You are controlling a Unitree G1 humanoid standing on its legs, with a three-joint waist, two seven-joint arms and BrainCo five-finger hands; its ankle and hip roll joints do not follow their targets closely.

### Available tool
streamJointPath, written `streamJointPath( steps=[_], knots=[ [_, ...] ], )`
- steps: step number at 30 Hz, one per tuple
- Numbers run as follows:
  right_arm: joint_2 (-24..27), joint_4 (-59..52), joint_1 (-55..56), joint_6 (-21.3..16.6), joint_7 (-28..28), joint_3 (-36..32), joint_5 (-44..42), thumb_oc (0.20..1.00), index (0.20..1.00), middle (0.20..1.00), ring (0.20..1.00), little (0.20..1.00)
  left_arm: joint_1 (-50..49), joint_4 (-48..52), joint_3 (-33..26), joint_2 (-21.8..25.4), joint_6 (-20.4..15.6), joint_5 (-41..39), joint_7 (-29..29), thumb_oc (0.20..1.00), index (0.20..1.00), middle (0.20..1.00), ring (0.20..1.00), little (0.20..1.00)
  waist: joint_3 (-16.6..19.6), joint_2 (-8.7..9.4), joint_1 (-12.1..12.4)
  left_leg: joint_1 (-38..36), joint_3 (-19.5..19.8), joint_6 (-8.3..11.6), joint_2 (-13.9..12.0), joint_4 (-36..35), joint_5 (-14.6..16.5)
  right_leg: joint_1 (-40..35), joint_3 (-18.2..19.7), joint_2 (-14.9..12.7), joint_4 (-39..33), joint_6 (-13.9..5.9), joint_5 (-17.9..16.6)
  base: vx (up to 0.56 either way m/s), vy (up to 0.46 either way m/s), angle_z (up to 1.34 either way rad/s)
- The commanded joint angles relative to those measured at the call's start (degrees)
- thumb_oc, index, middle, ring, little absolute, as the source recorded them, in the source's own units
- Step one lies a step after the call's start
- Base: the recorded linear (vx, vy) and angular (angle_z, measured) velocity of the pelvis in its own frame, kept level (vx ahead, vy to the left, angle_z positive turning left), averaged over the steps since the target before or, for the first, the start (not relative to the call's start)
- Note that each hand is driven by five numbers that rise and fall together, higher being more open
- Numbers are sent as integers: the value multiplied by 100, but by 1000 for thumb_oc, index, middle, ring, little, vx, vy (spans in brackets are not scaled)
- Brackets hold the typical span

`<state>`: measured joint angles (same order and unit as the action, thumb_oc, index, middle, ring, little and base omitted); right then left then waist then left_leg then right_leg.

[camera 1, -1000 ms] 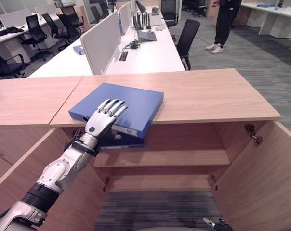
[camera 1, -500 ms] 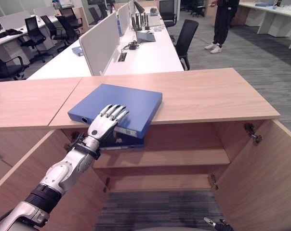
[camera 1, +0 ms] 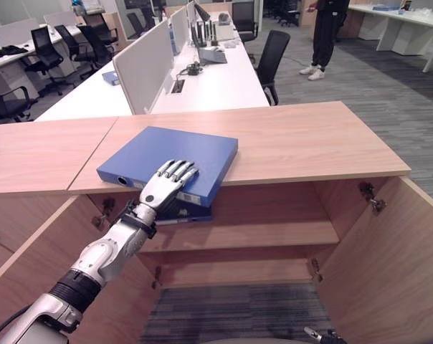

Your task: Put the empty folder in the office cabinet

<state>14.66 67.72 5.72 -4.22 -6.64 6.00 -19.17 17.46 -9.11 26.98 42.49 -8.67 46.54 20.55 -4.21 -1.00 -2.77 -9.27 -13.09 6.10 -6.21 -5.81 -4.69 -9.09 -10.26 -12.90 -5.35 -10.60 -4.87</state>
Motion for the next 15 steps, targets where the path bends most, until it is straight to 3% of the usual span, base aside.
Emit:
streamJointPath(
  steps=[1, 15],
  knots=[
    [-67, 230, -538, -32, -8, -83, -217, 1000, 1000, 1000, 1000, 1000, 1215, -347, -16, -25, 94, 47, 130, 1000, 1000, 1000, 1000, 1000, -355, 41, 17, -410, 205, 1, 119, 81, 941, 104, -59, 29, 375, -155, 562, 0, 0, 0],
    [-57, 238, -589, -49, -41, -208, -459, 1000, 1000, 1000, 1000, 1000, 1305, -592, 160, -101, 149, 82, 77, 1000, 1000, 1000, 1000, 1000, -335, 45, -14, -440, 196, -1, 102, 81, 945, 109, -22, 45, 416, -146, 593, 0, 0, 0]
  ],
)
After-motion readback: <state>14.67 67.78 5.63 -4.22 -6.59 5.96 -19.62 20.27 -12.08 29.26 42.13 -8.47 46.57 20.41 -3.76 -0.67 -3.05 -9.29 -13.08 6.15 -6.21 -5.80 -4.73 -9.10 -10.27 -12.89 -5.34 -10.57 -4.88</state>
